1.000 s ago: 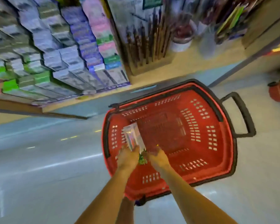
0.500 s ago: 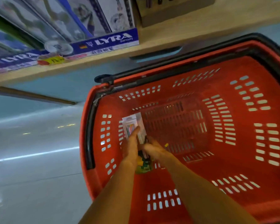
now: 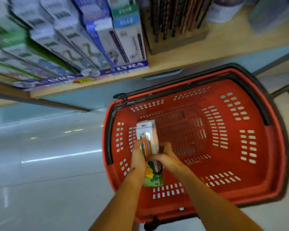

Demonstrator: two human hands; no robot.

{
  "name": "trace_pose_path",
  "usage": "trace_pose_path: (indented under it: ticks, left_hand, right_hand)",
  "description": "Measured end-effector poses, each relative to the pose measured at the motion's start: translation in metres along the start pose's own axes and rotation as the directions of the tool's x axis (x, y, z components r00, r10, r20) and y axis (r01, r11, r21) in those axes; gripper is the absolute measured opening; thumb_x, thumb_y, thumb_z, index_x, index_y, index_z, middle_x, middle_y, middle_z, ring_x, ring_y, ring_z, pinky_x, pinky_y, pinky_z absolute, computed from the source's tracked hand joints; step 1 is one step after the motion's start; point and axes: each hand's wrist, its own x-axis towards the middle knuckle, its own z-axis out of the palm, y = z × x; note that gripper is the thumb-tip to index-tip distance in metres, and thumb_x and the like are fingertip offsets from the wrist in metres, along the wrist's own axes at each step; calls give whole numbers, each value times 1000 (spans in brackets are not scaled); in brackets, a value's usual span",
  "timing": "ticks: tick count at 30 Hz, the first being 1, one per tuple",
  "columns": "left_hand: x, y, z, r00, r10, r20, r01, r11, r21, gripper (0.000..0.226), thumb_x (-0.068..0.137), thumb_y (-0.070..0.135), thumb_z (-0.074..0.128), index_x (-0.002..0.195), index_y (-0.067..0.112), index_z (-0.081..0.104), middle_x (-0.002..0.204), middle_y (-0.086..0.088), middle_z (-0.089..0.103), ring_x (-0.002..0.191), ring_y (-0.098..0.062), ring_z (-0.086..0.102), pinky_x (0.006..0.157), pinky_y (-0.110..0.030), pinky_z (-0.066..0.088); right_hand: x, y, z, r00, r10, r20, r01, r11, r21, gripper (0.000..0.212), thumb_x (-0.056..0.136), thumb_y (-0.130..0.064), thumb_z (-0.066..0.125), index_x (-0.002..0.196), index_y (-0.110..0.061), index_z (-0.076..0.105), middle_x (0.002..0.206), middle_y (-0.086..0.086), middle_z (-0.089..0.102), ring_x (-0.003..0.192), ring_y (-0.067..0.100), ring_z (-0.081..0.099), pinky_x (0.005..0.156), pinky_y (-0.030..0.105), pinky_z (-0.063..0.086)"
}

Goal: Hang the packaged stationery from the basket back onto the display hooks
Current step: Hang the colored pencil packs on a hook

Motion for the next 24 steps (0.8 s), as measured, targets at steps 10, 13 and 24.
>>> trace_pose_path:
  ticks: [10, 13, 24]
  left_hand:
    - [-336, 111, 11, 907, 135, 399, -259, 926, 274, 82, 62, 76, 83, 133, 47, 53, 144, 0, 63, 127, -23, 64, 113, -53, 45]
    - [-460, 168, 31, 826, 175, 536, -384, 870, 309, 129, 50, 83, 84, 155, 19, 42, 157, -18, 48, 139, -39, 51, 119, -52, 39]
    - [-729, 350, 57, 396, 717, 573, -813, 564, -144, 83, 85, 81, 59, 156, 44, 38, 168, 6, 33, 154, -24, 34, 124, -58, 25]
  right_hand:
    - [-374, -168, -43, 972, -218, -89, 226, 970, 91, 92, 49, -49, 87, 127, -17, 52, 120, 3, 68, 108, 15, 68, 89, 34, 50]
    - [-494, -237, -44, 913, -387, -131, 400, 911, 95, 68, 62, -39, 78, 122, -17, 56, 111, 0, 69, 92, 0, 70, 74, 20, 51]
    - [-835, -450, -4, 398, -895, -203, 913, 408, -9, 59, 68, -57, 72, 111, -18, 60, 113, 2, 61, 91, 4, 63, 79, 30, 43]
